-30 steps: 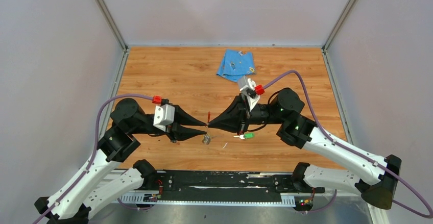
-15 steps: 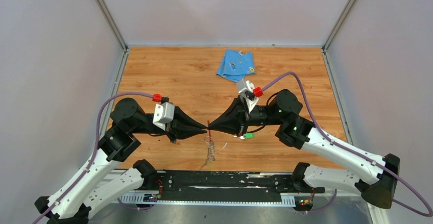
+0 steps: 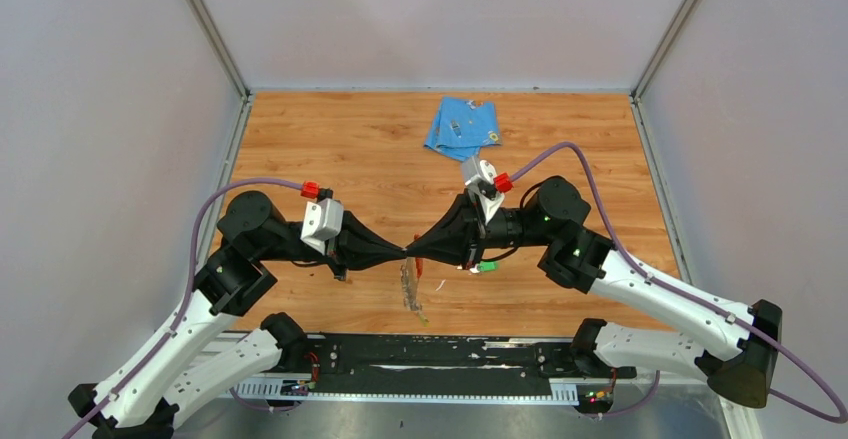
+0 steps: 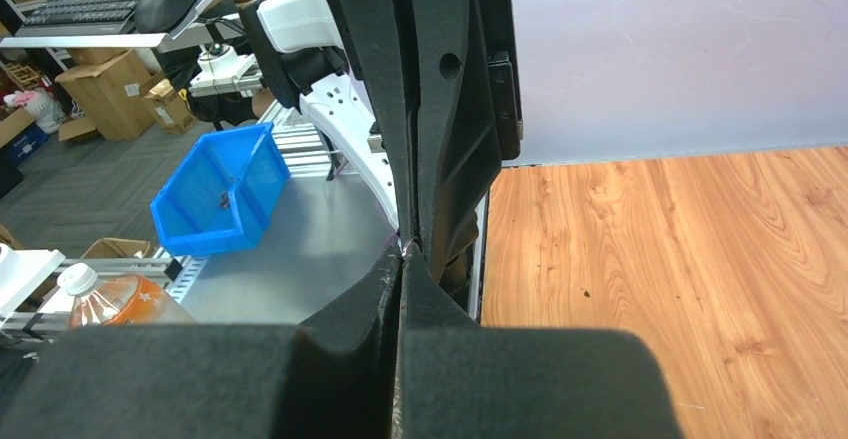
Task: Put the keys on the keyring
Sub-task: Adjust the keyring.
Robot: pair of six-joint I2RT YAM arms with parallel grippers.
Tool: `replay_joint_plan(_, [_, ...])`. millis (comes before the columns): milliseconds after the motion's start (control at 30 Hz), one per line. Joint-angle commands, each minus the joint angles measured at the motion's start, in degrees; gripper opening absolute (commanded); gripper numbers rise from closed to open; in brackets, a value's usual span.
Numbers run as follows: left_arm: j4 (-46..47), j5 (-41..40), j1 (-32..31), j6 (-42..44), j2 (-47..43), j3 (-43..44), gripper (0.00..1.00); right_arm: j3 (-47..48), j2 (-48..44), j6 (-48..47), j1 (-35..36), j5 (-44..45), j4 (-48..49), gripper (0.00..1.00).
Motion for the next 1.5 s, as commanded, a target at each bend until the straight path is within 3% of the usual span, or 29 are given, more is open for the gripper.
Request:
replay_joint_plan(0, [1.1, 0.5, 0.3, 0.3, 0.3, -0.1, 0.00, 1.3, -0.3, -1.3, 1.1, -1.5, 0.0, 0.06])
replay_joint_plan(133, [-0.1, 5.3, 0.3, 3.9, 0.4, 0.8, 0.00, 3.0, -2.6, -3.2, 1.1, -1.6, -4.5, 0.37])
replay_joint_plan(367, [-2.5, 13.0, 0.3, 16.2, -0.1, 3.9, 0.00, 5.6, -8.6, -9.2, 1.2, 0.6, -14.3, 0.58])
replay_joint_plan(633, [-7.2, 23.2, -0.7, 33.3, 1.7, 10.0, 0.00, 6.6, -13.1, -15.1, 1.1, 2.4, -21.1, 0.59])
replay_joint_plan(833, [-4.4, 23.7, -2.5, 34.5, 3.3, 12.9, 0.00, 6.9, -13.2, -16.2, 1.1, 1.6, -21.3, 0.56])
replay_joint_plan(1033, [-1.9, 22.8, -3.7, 32.4, 4.1, 13.7, 0.00, 6.8, -13.7, -16.4, 1.1, 1.3, -20.1, 0.55])
replay_joint_plan(1300, [1.7, 17.1, -4.0, 22.2, 3.8, 11.4, 0.00, 9.2, -12.3, -16.8, 1.1, 2.5, -21.0, 0.56])
replay_joint_plan(1467, [2.5, 9.2, -4.2, 15.5, 4.1, 11.7, 0.00, 9.3, -11.6, -16.4, 1.1, 2.9, -20.9, 0.57])
